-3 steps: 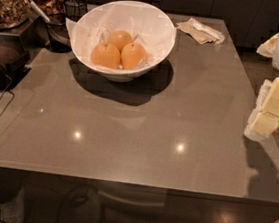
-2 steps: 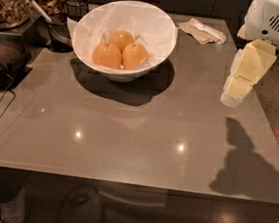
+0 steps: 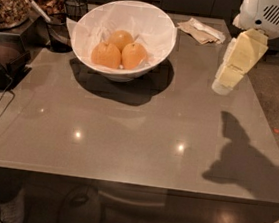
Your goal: Pick orange from white bowl
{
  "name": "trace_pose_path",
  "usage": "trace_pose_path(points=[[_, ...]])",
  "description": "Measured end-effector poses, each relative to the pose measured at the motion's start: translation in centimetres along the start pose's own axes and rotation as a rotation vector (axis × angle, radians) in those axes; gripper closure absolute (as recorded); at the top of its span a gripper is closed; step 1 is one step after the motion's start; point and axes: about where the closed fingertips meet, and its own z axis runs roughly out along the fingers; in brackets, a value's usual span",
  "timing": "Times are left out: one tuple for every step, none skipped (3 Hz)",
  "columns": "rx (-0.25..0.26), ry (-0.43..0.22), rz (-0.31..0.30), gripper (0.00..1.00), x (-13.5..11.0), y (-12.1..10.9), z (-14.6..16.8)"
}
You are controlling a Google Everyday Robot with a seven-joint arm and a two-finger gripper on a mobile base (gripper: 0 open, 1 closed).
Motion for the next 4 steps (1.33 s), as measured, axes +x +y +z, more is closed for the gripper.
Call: trace_pose_path(points=[[-0.02, -0.042, -0.001, 0.0, -2.9, -2.2, 0.2], [-0.005, -0.079, -0.039, 0.0, -7.5, -4.8, 0.2], [0.032, -0.118, -0.047, 0.0, -8.9, -5.6, -0.3], [0.054, -0.145, -0.059, 0.0, -10.4, -6.4, -0.1]])
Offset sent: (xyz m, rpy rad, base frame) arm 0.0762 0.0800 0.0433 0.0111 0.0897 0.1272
